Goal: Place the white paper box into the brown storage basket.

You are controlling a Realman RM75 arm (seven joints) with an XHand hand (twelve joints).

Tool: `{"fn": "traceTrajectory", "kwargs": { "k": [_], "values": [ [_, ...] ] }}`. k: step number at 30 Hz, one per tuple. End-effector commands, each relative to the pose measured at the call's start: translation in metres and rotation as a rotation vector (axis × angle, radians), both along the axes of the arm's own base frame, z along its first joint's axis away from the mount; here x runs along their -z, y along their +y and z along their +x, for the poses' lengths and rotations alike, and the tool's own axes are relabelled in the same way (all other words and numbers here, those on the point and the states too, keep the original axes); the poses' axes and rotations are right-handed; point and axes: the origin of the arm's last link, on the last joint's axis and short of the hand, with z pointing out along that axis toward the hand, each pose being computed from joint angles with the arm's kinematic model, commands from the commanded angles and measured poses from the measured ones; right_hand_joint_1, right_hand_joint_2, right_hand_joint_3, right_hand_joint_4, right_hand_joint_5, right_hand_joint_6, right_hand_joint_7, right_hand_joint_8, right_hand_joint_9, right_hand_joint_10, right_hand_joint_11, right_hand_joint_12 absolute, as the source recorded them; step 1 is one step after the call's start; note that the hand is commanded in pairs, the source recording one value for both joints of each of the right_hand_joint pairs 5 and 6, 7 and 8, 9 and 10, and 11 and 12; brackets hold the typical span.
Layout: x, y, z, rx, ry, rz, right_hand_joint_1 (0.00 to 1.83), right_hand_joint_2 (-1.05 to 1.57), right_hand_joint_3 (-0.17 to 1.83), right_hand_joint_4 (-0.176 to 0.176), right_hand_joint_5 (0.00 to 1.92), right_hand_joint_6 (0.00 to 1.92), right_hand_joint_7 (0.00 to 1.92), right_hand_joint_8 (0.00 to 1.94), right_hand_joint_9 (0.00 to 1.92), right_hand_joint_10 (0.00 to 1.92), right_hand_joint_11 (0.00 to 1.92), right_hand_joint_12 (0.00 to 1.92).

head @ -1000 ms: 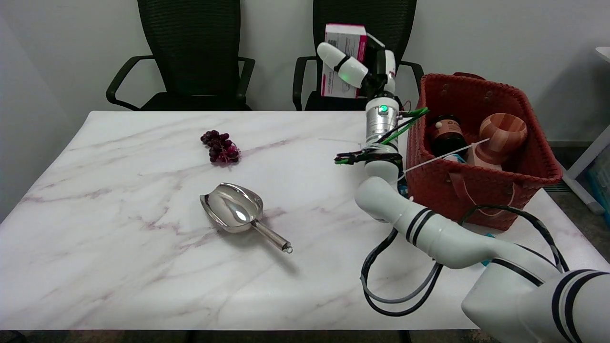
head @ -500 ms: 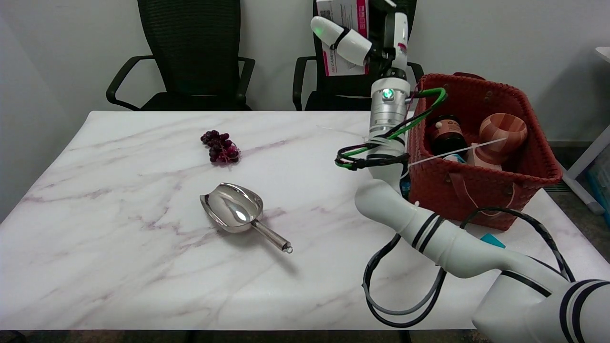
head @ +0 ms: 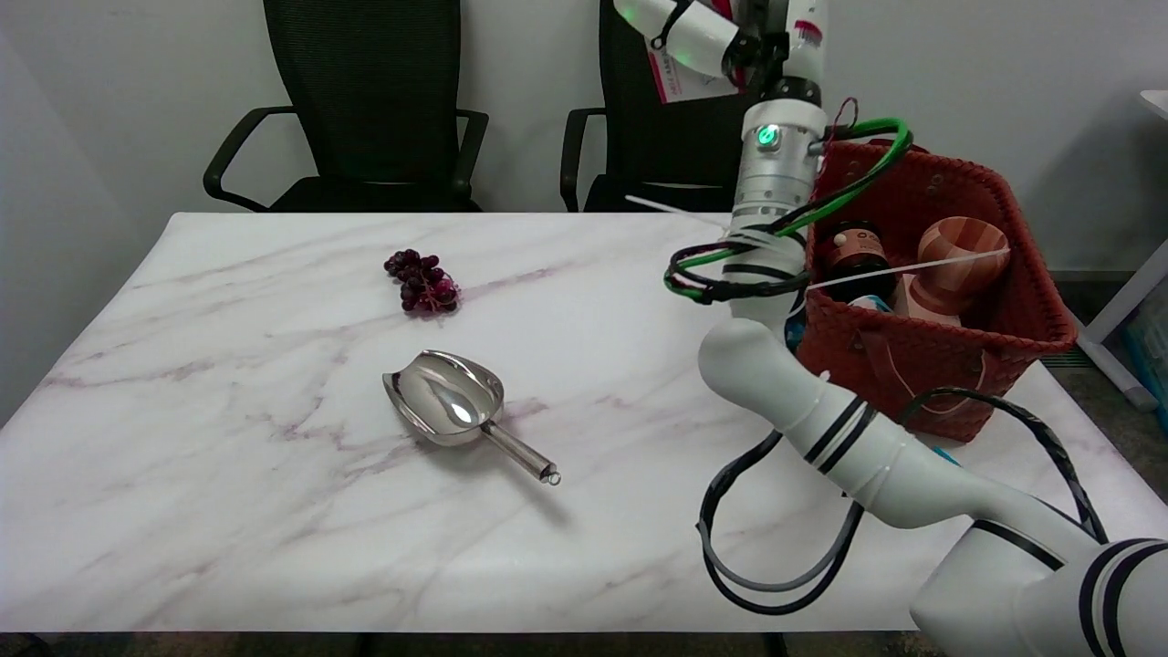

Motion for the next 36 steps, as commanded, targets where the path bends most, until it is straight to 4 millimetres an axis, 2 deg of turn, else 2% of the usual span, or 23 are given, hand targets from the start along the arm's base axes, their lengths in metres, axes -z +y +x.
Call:
{"fn": "traceTrajectory", "kwargs": {
  "k": [1,10,17,26,30,36],
  "values": [
    [-0.040,0.017,0.056,0.070,0.158,-0.250,1.27,1.05,0.52,0.000,0.89,0.89,1.29,1.29,1.23,1.23,1.01,1.01],
    [-0.077,0.028,0.054,0.136,0.133,-0.385,1.27,0.99,0.55,0.000,0.90,0.90,1.29,1.29,1.22,1.22,0.99,0.99],
    [-0.114,0.034,0.047,0.226,0.097,-0.499,1.27,0.98,0.56,0.000,0.92,0.92,1.31,1.31,1.24,1.24,0.99,0.99],
    [-0.156,0.039,0.016,0.400,0.027,-0.541,1.28,0.96,0.57,0.000,0.90,0.90,1.31,1.31,1.25,1.25,0.99,0.99],
    [-0.165,0.045,-0.005,0.458,0.019,-0.574,1.28,0.96,0.56,0.000,0.90,0.90,1.33,1.33,1.27,1.27,1.00,1.00],
    [-0.176,0.053,-0.025,0.550,-0.001,-0.610,1.28,0.98,0.56,0.000,0.87,0.87,1.35,1.35,1.28,1.28,1.00,1.00]
  ]
}}
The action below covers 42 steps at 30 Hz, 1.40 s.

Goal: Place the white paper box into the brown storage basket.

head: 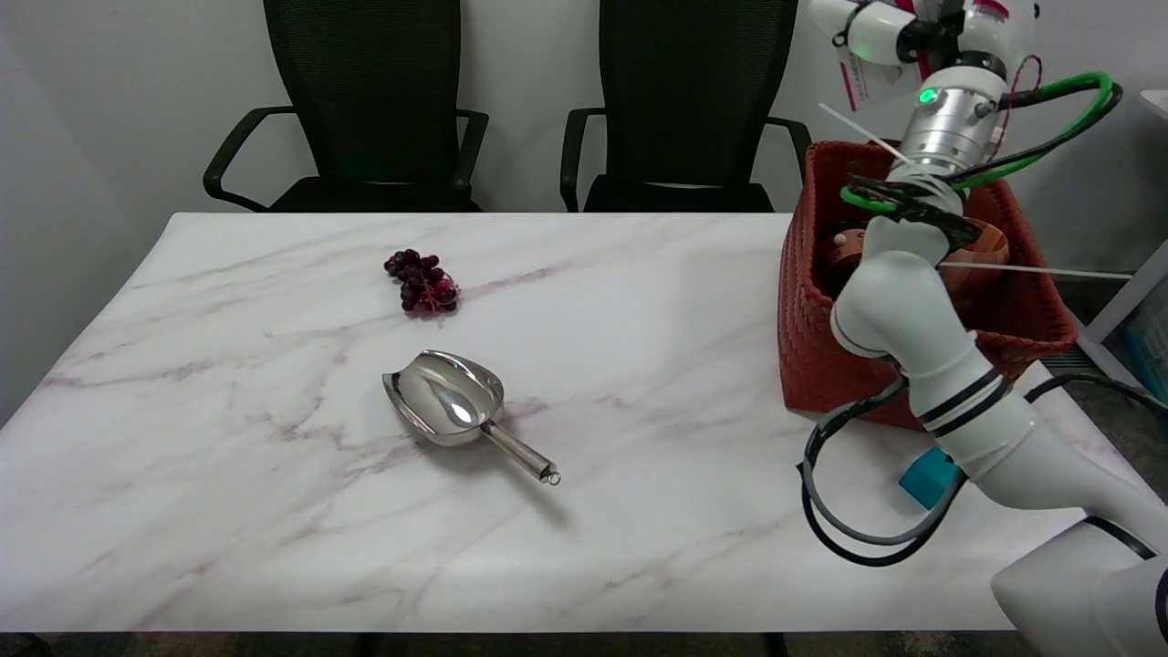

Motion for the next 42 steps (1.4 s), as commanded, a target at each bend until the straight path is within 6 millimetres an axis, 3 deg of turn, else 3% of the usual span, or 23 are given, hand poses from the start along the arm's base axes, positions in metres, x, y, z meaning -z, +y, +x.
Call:
{"fn": "traceTrajectory", "kwargs": {
  "k": [1,20,29,42],
  "values": [
    [-0.054,0.023,-0.050,0.245,-0.089,-0.163,1.28,0.97,0.56,0.000,0.87,0.87,1.35,1.35,1.28,1.28,1.00,1.00],
    [-0.075,0.013,-0.077,0.503,-0.274,-0.069,1.29,0.93,0.57,0.000,0.78,0.78,1.35,1.35,1.30,1.30,1.00,1.00],
    [-0.075,0.010,-0.068,0.586,-0.321,-0.065,1.29,0.92,0.57,0.000,0.75,0.75,1.34,1.34,1.31,1.31,1.03,1.03],
    [-0.079,0.012,-0.078,0.651,-0.377,-0.064,1.29,0.92,0.59,0.000,0.74,0.74,1.34,1.34,1.31,1.31,1.03,1.03]
  ]
}}
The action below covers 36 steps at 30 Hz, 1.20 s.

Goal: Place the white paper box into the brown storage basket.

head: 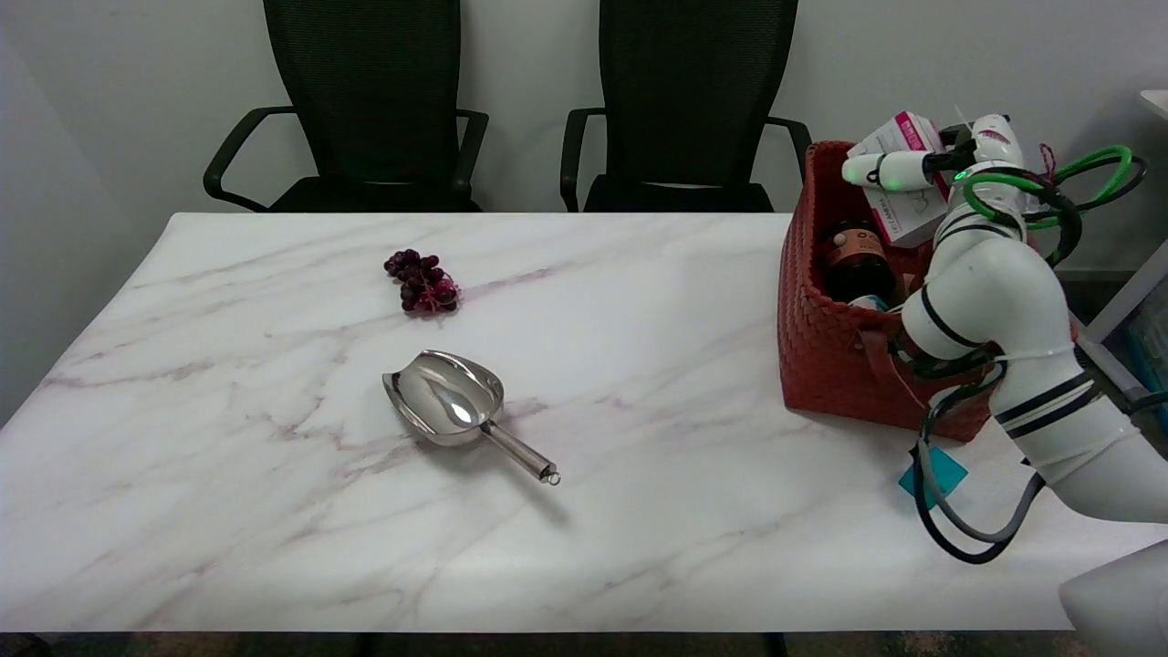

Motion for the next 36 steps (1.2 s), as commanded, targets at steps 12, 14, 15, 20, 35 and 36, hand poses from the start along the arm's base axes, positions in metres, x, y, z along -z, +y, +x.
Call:
{"fn": "traceTrajectory", "kwargs": {
  "k": [12,14,15,20,35,36],
  "values": [
    [-0.003,0.001,0.009,0.082,-0.087,0.023,1.35,0.24,0.83,0.000,0.10,0.10,0.78,0.78,0.54,0.54,0.50,0.50],
    [-0.003,0.001,0.012,0.074,-0.086,0.022,1.34,0.08,0.91,0.000,0.07,0.07,0.61,0.61,0.47,0.47,0.30,0.30],
    [-0.003,0.001,0.014,0.069,-0.084,0.023,1.33,0.00,0.95,0.000,0.06,0.06,0.57,0.57,0.43,0.43,0.25,0.25],
    [-0.002,0.001,0.027,0.034,-0.071,0.032,1.30,-0.18,0.91,0.000,0.03,0.03,0.48,0.48,0.34,0.34,0.09,0.09],
    [0.028,0.019,0.091,-0.206,0.058,0.076,1.21,-0.27,0.44,0.000,0.00,0.00,0.31,0.31,0.23,0.23,0.02,0.02],
    [0.031,0.020,0.091,-0.218,0.076,0.080,1.21,-0.25,0.41,0.000,0.00,0.00,0.31,0.31,0.23,0.23,0.02,0.02]
  ]
}}
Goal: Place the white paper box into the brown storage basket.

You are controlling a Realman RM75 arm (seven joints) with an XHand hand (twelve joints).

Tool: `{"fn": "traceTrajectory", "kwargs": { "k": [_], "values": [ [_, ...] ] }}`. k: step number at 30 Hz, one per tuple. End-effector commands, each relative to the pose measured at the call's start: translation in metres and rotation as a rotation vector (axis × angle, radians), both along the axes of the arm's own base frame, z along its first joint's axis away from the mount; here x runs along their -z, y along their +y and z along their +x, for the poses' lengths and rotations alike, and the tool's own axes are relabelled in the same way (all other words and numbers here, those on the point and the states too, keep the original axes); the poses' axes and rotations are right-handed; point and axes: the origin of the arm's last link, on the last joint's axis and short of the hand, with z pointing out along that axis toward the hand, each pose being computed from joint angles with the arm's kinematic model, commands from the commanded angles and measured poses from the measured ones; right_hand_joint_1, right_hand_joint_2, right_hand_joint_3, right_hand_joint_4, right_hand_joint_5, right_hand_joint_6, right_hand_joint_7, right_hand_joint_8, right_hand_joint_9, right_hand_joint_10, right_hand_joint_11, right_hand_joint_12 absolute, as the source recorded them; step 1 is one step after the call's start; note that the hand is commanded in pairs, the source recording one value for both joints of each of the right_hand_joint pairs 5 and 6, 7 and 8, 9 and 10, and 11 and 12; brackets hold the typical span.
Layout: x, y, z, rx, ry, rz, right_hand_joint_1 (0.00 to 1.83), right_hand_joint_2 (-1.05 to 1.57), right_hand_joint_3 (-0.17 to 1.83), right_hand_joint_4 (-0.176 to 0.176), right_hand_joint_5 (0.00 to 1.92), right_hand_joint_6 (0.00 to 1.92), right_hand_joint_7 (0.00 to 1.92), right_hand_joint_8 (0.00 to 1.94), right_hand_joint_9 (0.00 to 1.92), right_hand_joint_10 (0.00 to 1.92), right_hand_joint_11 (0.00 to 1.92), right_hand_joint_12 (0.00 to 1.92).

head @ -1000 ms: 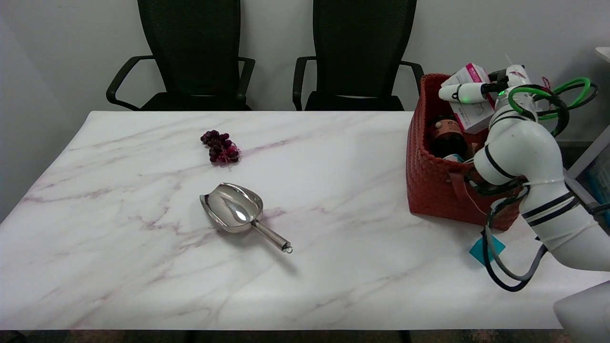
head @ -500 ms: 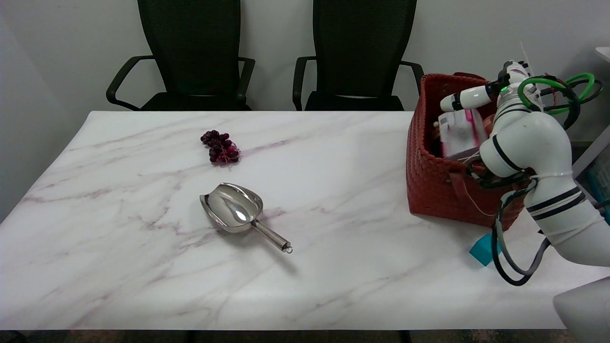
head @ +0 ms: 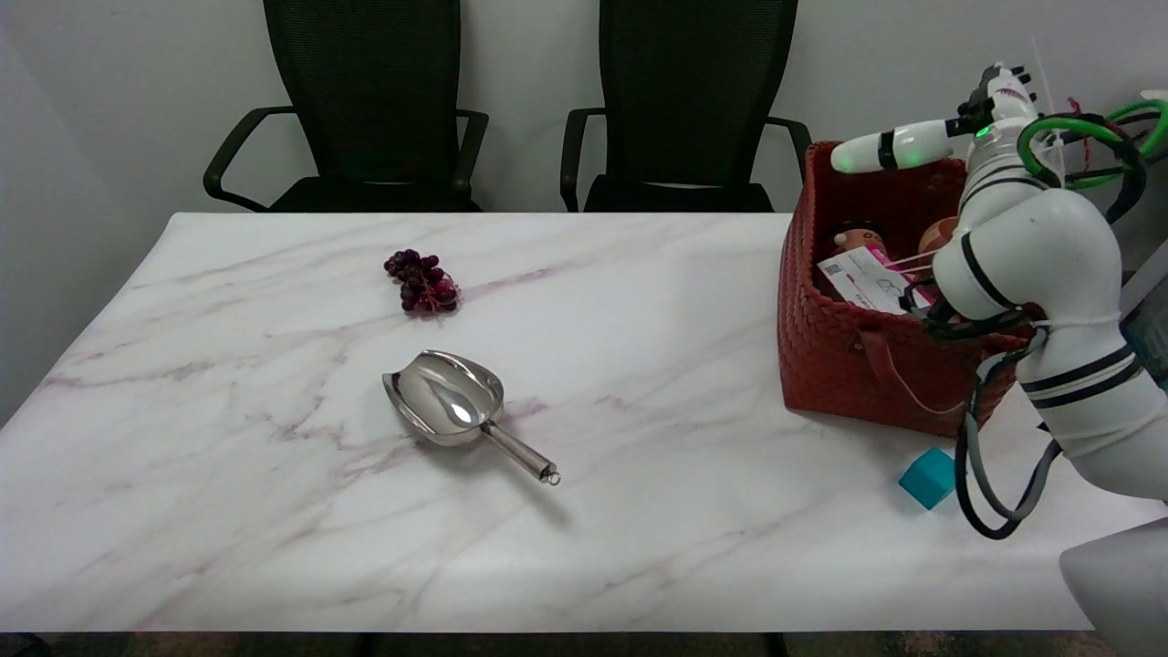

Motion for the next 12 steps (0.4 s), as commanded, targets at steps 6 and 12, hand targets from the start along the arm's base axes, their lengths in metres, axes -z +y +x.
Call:
{"fn": "traceTrajectory", "kwargs": {
  "k": [6,12],
  "values": [
    [0.046,0.029,0.029,-0.375,0.180,0.047,1.21,-0.08,0.33,0.000,0.00,0.00,0.34,0.34,0.32,0.32,0.10,0.10],
    [0.071,0.051,0.003,-0.470,0.284,0.093,1.21,0.10,0.45,0.000,0.05,0.05,0.40,0.40,0.36,0.36,0.14,0.14]
  ]
}}
